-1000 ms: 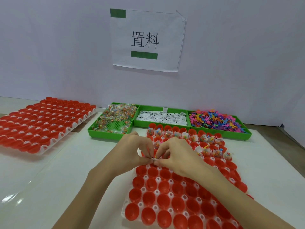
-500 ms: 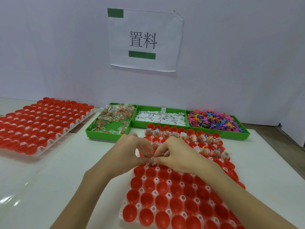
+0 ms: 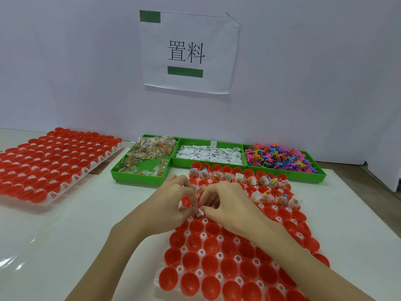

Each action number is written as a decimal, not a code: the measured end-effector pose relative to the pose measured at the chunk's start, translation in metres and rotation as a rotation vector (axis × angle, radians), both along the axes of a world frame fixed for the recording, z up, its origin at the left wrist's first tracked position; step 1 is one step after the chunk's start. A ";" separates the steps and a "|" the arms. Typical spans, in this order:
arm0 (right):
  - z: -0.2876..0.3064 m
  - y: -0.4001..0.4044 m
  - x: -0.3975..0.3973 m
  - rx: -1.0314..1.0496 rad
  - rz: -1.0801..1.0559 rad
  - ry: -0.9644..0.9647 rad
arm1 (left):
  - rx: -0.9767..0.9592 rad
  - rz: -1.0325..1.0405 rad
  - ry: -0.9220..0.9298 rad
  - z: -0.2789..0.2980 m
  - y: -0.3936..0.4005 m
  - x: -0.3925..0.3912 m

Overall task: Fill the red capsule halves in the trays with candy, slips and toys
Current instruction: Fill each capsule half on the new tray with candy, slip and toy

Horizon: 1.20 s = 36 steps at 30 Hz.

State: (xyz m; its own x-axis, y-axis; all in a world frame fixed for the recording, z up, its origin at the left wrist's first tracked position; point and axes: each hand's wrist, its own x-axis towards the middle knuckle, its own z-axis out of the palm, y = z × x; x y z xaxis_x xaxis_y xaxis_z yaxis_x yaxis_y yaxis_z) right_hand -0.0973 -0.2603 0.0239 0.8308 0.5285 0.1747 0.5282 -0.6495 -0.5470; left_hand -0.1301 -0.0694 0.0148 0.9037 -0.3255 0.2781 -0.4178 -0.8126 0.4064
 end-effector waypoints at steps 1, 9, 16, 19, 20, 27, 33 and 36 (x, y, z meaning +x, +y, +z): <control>-0.001 0.001 -0.001 0.000 0.003 -0.011 | 0.011 -0.002 -0.010 -0.001 0.000 0.000; 0.009 -0.015 -0.004 0.078 0.003 0.026 | 0.025 -0.039 -0.077 0.005 0.003 0.000; 0.026 -0.071 -0.006 0.313 -0.064 0.150 | 0.002 -0.030 -0.091 0.006 0.008 0.002; 0.024 -0.099 -0.009 0.471 -0.117 0.187 | -0.028 0.027 -0.102 0.004 0.011 0.004; 0.022 -0.106 -0.010 0.537 -0.148 0.191 | -0.032 0.058 -0.102 0.003 0.011 0.005; 0.016 -0.126 -0.009 0.746 -0.235 0.174 | -0.062 0.307 -0.213 -0.013 0.015 0.016; 0.013 -0.130 -0.010 0.802 -0.234 0.177 | -0.169 0.602 -0.262 -0.015 0.034 0.033; 0.013 -0.129 -0.008 0.812 -0.240 0.164 | -0.092 0.610 -0.155 -0.007 0.047 0.056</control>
State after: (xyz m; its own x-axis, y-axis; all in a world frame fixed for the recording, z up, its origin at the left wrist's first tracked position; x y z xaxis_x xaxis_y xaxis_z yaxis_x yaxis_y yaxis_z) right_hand -0.1056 -0.3895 0.0370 0.9519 0.0987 0.2899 0.2999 -0.1084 -0.9478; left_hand -0.0739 -0.0222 0.0080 0.8660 0.2669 0.4229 0.0502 -0.8878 0.4574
